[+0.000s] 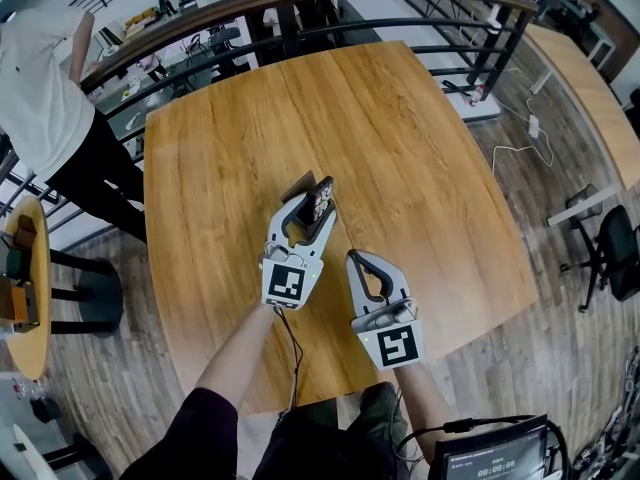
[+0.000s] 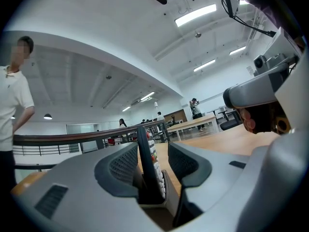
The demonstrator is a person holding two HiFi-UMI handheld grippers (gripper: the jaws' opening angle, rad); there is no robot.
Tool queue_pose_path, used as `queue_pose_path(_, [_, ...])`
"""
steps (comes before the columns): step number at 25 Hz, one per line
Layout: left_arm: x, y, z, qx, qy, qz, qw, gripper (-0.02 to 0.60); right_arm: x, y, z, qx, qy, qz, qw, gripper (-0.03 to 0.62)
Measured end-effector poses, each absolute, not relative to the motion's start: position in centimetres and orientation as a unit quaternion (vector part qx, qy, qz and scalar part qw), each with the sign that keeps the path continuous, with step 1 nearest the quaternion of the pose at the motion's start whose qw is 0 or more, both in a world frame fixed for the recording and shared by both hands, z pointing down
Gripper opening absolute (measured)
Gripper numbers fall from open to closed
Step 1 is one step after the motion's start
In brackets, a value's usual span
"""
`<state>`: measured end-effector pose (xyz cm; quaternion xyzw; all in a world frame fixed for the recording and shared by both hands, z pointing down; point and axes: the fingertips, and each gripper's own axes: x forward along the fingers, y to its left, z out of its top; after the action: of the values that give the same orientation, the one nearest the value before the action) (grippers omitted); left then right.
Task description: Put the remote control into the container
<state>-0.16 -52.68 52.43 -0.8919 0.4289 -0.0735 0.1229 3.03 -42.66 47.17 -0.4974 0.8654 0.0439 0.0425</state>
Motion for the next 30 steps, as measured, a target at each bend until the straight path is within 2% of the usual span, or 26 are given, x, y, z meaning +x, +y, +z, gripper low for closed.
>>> queue_pose_path(9, [-1.6, -49.4, 49.5, -0.88, 0.457, -0.009, 0.127, 0.174, 3.4, -42.8, 47.4, -0.501, 0.864, 0.04, 0.045, 0.015])
queue_pose_path(13, [-1.7, -47.4, 49.3, -0.877, 0.467, -0.047, 0.103, 0.023, 3.5, -42.6, 47.0, -0.498, 0.865, 0.041, 0.047, 0.015])
queue_pose_path(14, [-1.7, -46.9, 49.2, -0.877, 0.466, -0.056, 0.101, 0.011, 3.3, -42.6, 46.8, -0.496, 0.866, 0.043, 0.048, 0.015])
queue_pose_path(30, [0.8, -31.0, 31.2, -0.867, 0.474, -0.026, 0.151, 0.009, 4.3, -30.6, 30.9, -0.475, 0.874, 0.079, 0.065, 0.015])
